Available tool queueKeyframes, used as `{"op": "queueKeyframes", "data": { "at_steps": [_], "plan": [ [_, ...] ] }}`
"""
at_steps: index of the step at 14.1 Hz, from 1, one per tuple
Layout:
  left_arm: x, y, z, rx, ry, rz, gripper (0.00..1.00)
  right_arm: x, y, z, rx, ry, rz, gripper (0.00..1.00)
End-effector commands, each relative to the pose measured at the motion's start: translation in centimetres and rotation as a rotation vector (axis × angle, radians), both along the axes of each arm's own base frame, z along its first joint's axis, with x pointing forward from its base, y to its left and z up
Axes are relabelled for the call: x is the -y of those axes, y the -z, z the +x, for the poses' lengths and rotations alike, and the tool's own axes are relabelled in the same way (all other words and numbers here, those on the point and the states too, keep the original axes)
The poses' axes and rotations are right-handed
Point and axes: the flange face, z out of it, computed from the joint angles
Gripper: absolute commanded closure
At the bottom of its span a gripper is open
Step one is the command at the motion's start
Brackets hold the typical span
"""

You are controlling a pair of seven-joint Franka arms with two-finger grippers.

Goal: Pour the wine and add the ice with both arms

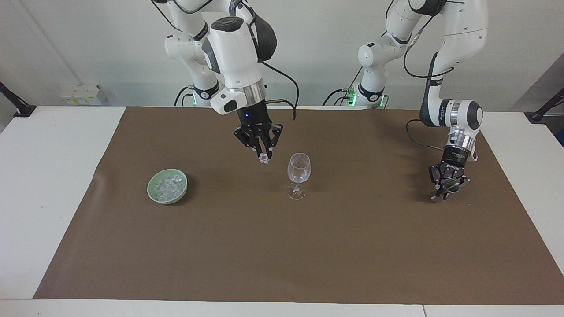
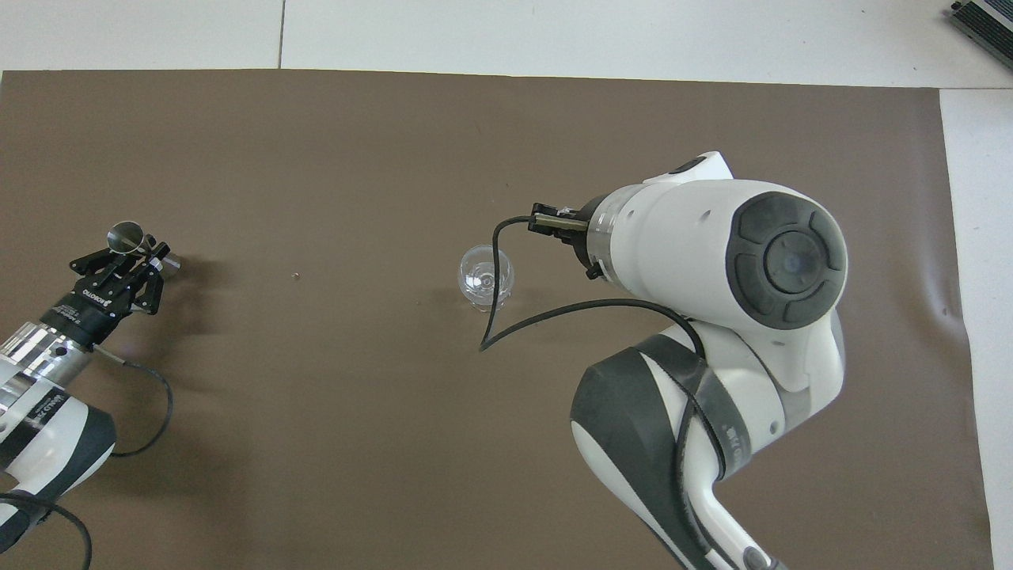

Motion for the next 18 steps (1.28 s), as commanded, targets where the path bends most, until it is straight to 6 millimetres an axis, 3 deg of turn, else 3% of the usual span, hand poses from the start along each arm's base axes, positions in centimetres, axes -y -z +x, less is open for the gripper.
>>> {"op": "queueKeyframes", "data": {
  "at_steps": [1, 5, 10, 18],
  "plan": [
    [-0.5, 0.2, 0.4, 0.026, 0.002, -0.005, 1.0, -1.9, 0.7, 0.4, 0.008, 0.018, 0.062, 1.0],
    [-0.4, 0.1, 0.7, 0.026, 0.003, 0.008, 1.0, -5.1, 1.5, -0.6, 0.016, 0.014, 0.096, 1.0],
    [-0.4, 0.4, 0.9, 0.014, 0.001, 0.023, 1.0, -6.9, 2.6, -1.8, -0.011, -0.003, 0.097, 1.0],
    [-0.4, 0.6, 1.4, -0.003, -0.009, 0.045, 1.0, -7.5, 4.8, -1.6, -0.038, -0.01, 0.084, 1.0]
  ]
}}
